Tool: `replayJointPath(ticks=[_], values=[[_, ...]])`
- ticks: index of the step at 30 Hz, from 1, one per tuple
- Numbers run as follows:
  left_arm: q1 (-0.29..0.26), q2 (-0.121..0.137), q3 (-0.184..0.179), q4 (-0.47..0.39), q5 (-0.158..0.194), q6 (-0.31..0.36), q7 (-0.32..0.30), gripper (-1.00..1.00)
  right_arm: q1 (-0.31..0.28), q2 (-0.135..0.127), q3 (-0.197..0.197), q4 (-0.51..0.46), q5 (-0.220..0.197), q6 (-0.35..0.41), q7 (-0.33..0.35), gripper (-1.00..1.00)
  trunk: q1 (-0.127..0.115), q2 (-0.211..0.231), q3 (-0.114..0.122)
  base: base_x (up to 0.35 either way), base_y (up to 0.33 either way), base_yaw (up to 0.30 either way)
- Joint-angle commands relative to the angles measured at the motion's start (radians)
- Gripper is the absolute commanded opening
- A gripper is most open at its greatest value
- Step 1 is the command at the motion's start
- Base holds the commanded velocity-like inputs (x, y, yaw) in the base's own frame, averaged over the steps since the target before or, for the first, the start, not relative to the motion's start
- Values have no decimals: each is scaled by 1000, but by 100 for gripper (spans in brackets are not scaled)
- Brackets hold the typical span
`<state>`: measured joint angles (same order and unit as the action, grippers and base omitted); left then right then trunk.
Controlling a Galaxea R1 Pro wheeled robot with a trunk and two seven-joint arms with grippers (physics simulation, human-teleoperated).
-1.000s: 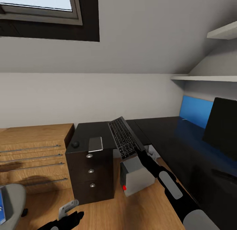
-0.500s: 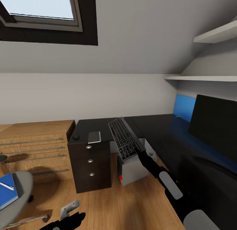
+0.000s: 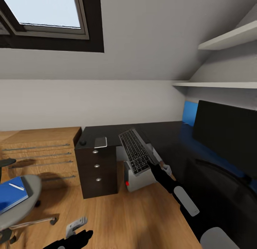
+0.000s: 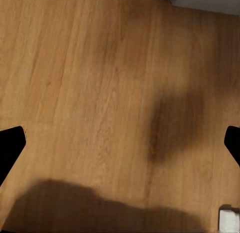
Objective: In the bedroom, organize the workspace by keeping the computer under the desk, ensuring the monitor is on the desk, placing the keyboard on the desk next to the monitor, placing the mouse on the desk next to the keyboard, moving the folder from the swivel chair onto the desk next to the mouse, stacking the notebook on top of the folder with the pen on top of the notebook, and positioning the swivel chair next to the desk.
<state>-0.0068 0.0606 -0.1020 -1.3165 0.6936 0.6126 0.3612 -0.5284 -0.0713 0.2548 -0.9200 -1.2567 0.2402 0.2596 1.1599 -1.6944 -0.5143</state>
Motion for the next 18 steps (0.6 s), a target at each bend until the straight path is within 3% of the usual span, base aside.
replayJointPath(ticks=[1, 13, 18], values=[[-1, 2, -2, -1, 10, 1, 10, 100, -1, -12, 2, 0, -14, 3, 1, -100, -1, -1, -1, -337, -2, 0], [0, 2, -3, 26, 11, 1, 10, 100, -1, -38, 0, 14, -21, -4, 9, -100, -1, -1, -1, -337, -26, 0], [-1, 4, 3, 41, 9, 1, 10, 100, -1, -48, 0, 15, -72, -1, 7, -100, -1, -1, -1, -264, -211, 0]])
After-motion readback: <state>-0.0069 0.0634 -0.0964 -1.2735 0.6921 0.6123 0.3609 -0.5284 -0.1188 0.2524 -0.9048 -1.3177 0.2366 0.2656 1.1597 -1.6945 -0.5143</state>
